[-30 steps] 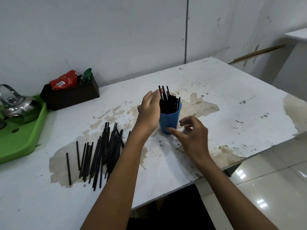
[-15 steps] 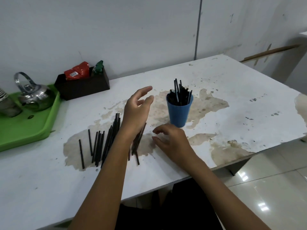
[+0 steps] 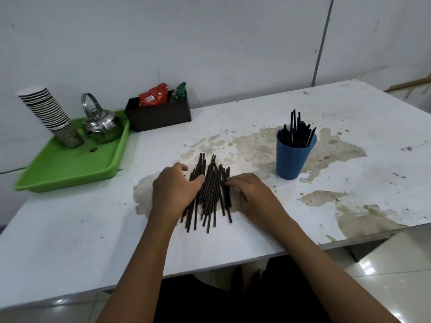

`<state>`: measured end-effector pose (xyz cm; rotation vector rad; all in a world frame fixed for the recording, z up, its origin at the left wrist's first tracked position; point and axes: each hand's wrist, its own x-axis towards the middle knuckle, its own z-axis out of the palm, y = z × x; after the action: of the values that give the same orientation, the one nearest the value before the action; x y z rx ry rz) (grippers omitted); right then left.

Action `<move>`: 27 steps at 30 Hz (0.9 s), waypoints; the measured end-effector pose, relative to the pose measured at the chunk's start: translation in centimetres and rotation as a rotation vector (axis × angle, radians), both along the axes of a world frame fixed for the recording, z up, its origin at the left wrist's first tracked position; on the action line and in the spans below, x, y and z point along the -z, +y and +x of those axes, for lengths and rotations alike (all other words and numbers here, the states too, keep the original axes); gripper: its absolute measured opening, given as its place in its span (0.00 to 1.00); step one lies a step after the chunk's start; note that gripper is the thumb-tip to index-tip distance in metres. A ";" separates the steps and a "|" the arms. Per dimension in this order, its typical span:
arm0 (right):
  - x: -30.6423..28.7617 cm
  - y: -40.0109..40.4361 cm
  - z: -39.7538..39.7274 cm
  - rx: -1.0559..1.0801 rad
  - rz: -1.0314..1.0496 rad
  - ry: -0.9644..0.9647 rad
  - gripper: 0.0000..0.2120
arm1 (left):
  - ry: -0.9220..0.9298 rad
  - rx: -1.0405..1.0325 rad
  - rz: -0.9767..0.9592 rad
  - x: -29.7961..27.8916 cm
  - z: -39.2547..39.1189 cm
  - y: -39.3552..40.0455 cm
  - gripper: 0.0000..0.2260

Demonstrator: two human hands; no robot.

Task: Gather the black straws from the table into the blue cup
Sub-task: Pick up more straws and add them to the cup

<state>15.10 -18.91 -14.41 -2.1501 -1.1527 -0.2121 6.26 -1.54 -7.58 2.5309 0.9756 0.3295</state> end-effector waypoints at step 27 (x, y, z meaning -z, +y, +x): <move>-0.2 -0.6 -0.5 0.133 -0.043 -0.011 0.22 | 0.065 0.060 -0.029 0.6 2.7 0.5 0.26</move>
<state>14.59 -19.47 -14.19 -2.2688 -1.0299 -0.2607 8.98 -1.03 -8.14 2.5531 0.9191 0.2148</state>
